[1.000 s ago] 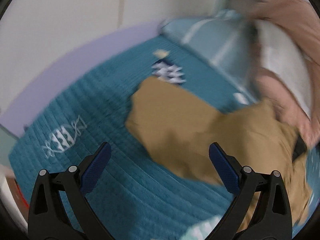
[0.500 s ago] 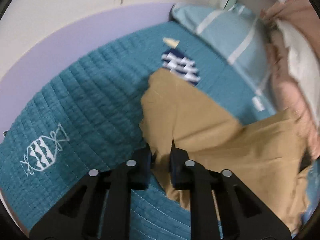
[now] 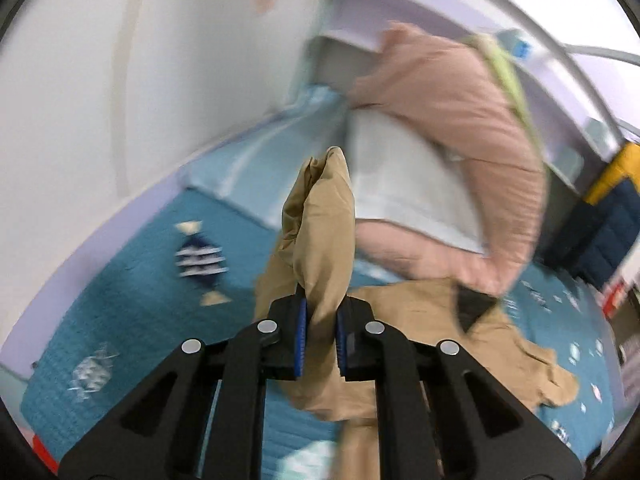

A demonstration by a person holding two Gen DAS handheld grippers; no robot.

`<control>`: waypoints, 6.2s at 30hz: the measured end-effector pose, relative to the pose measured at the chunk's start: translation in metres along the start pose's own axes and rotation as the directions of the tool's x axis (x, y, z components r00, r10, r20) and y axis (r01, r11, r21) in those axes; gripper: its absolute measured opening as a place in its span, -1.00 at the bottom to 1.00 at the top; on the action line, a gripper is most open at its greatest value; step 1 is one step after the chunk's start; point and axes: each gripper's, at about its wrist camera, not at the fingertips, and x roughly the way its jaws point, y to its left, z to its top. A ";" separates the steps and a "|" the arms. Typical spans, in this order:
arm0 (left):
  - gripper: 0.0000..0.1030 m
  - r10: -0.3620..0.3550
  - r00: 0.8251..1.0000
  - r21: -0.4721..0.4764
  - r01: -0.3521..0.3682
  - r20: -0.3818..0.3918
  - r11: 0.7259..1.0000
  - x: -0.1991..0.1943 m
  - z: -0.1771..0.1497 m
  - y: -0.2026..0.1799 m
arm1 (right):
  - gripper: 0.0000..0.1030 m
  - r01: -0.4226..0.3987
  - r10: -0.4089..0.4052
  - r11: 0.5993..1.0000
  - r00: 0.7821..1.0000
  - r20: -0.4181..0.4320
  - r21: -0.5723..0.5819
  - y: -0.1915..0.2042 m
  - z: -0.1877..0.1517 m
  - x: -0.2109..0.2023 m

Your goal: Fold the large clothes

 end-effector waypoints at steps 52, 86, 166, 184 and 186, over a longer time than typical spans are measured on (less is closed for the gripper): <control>0.71 -0.408 0.738 -0.028 0.468 -0.538 0.883 0.175 -0.187 -0.294 | -0.86 -0.298 -0.619 0.598 0.420 0.664 0.745 -0.378 -0.199 -0.439; 0.73 -0.107 0.934 -0.074 0.087 -0.341 0.993 0.091 -0.125 -0.088 | 0.18 0.291 -0.171 0.942 0.845 0.506 -0.166 -0.013 -0.031 -0.202; 0.52 -0.161 0.897 0.005 0.179 -0.411 0.984 -0.117 -0.241 -0.017 | 0.23 0.248 -0.298 0.947 0.915 0.272 0.204 -0.079 -0.295 -0.441; 0.74 -0.077 0.798 -0.119 0.007 -0.598 0.993 -0.030 -0.292 -0.043 | -0.42 0.254 -0.279 0.832 0.960 -0.024 0.492 -0.150 -0.247 -0.335; 0.74 -0.138 0.805 -0.170 0.046 -0.577 0.984 -0.038 -0.288 -0.036 | -0.37 0.246 -0.288 0.854 0.957 0.022 0.458 -0.134 -0.246 -0.345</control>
